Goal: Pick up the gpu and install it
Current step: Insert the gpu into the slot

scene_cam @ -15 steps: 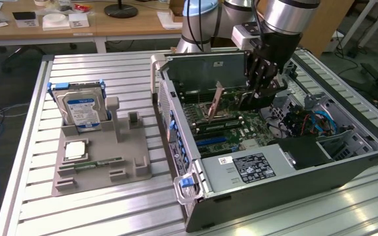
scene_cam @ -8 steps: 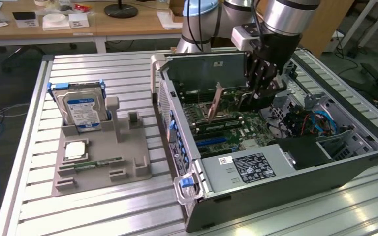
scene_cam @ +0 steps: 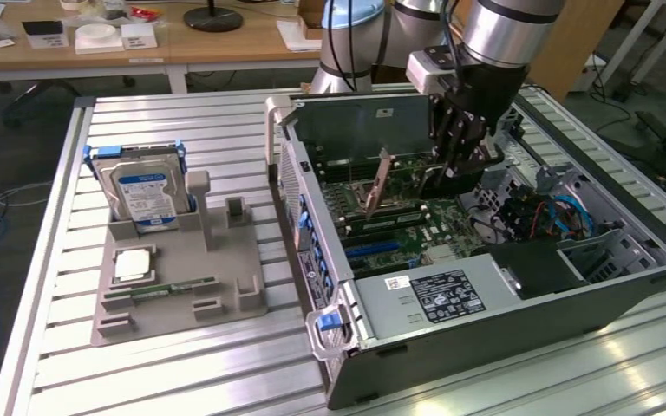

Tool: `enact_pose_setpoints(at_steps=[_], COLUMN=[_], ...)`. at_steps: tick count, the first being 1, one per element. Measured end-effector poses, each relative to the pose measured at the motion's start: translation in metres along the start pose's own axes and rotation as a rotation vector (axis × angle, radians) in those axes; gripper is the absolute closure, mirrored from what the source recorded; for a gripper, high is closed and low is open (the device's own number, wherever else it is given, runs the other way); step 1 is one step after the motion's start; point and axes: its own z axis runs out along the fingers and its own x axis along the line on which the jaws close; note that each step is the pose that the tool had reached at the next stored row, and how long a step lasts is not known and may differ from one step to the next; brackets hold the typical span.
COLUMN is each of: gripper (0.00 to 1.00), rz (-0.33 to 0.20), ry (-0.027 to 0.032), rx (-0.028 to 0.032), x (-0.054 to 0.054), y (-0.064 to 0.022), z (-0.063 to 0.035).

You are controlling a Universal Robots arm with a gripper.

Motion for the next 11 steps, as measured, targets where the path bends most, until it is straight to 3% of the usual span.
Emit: enact_pose_setpoints(at_steps=[2, 5, 11], gripper=[0.74, 0.74, 0.74], rz=[0.000, 0.000, 0.000], ry=[0.0000, -0.0001, -0.0003], rx=[0.0000, 0.0001, 0.0003], x=[0.000, 0.000, 0.001], y=[0.0000, 0.0005, 0.0015], z=[0.0000, 0.0115, 0.0199])
